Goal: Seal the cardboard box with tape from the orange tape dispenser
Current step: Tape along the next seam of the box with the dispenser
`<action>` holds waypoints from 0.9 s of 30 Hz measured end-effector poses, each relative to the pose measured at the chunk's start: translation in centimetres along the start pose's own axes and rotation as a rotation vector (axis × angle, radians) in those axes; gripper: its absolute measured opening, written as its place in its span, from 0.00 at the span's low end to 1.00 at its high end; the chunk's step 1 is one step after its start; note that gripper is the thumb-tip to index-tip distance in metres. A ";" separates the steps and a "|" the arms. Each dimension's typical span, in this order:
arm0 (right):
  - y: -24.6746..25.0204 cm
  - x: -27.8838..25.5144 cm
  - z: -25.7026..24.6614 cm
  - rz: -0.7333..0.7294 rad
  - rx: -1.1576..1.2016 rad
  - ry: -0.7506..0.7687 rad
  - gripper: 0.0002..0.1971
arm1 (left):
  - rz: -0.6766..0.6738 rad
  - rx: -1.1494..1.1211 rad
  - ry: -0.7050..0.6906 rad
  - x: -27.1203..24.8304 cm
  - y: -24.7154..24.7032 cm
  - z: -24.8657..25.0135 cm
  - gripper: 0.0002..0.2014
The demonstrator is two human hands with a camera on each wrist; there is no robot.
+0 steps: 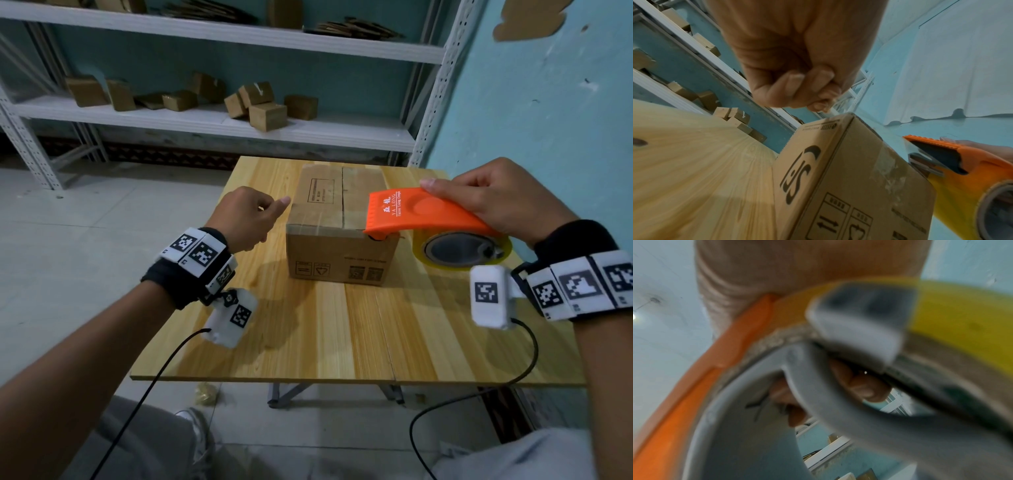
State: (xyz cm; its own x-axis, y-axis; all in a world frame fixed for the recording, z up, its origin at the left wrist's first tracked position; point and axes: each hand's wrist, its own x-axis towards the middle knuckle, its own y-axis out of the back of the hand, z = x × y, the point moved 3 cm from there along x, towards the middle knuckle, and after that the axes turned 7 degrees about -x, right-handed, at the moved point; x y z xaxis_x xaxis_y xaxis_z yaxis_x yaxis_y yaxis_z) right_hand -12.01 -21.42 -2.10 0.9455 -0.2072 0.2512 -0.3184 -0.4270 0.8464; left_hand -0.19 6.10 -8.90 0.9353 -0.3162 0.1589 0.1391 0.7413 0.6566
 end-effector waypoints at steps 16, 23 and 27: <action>-0.1 0.0 -0.1 0.006 -0.023 0.016 0.27 | -0.023 -0.011 -0.007 0.0 -0.3 -0.6 0.26; 0.0 0.1 -0.1 0.012 -0.029 0.022 0.28 | -0.022 -0.041 0.027 0.1 -0.5 -1.0 0.25; 0.2 0.1 -0.1 0.020 -0.030 0.027 0.26 | -0.025 -0.067 0.053 0.1 -0.5 -1.2 0.27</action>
State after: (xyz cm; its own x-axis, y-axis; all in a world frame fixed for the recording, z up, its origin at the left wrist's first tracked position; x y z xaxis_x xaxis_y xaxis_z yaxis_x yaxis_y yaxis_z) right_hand -11.98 -21.45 -1.92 0.9406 -0.1913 0.2805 -0.3355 -0.3966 0.8545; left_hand 0.20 6.39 -10.05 0.9470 -0.3045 0.1027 0.1822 0.7719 0.6091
